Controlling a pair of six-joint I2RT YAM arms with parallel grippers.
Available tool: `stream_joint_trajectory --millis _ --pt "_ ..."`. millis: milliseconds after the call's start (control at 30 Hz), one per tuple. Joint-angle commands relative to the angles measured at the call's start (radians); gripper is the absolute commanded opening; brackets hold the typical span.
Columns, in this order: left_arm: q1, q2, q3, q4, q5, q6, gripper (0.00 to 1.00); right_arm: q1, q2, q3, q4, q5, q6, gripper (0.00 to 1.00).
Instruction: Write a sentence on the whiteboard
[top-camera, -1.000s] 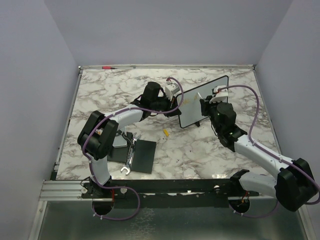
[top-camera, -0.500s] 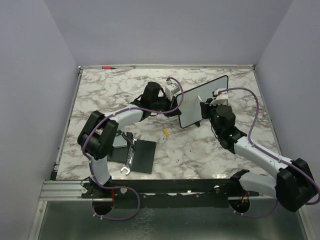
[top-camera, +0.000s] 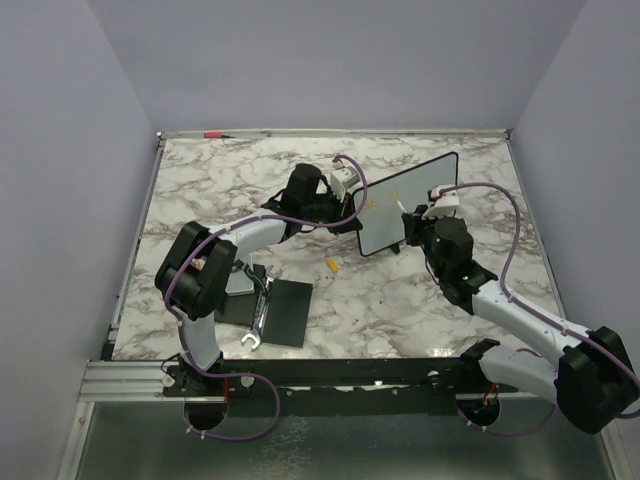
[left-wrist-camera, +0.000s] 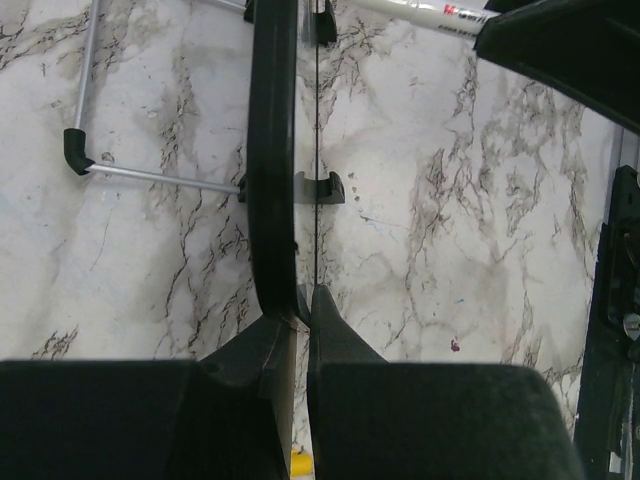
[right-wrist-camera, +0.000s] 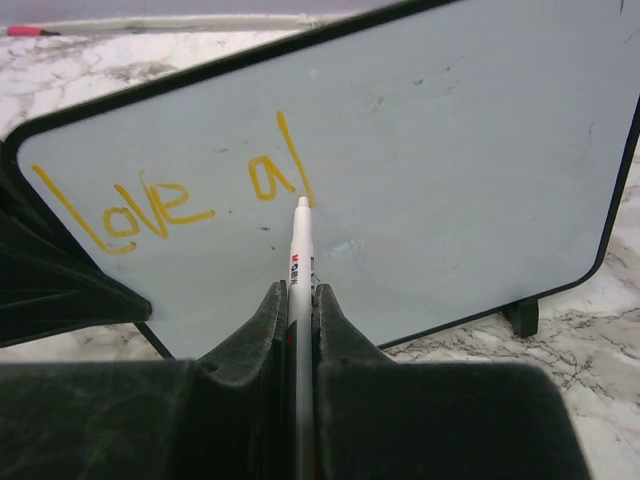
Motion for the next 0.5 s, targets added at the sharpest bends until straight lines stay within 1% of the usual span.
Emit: stream_joint_trajectory --millis 0,100,267,467 --pt "-0.009 0.009 0.018 -0.035 0.01 0.035 0.0 -0.001 -0.06 0.044 -0.018 0.027 -0.02 0.01" --pt "-0.01 0.009 0.018 -0.036 0.013 0.035 0.0 -0.002 -0.055 0.076 -0.006 0.043 -0.048 0.0" --pt "-0.01 0.006 0.017 -0.035 0.013 0.035 0.0 -0.002 0.0 0.122 0.026 0.056 -0.092 0.01" --pt "-0.009 0.005 0.017 -0.035 0.013 0.037 0.0 -0.003 0.045 0.143 0.051 0.059 -0.101 0.01"
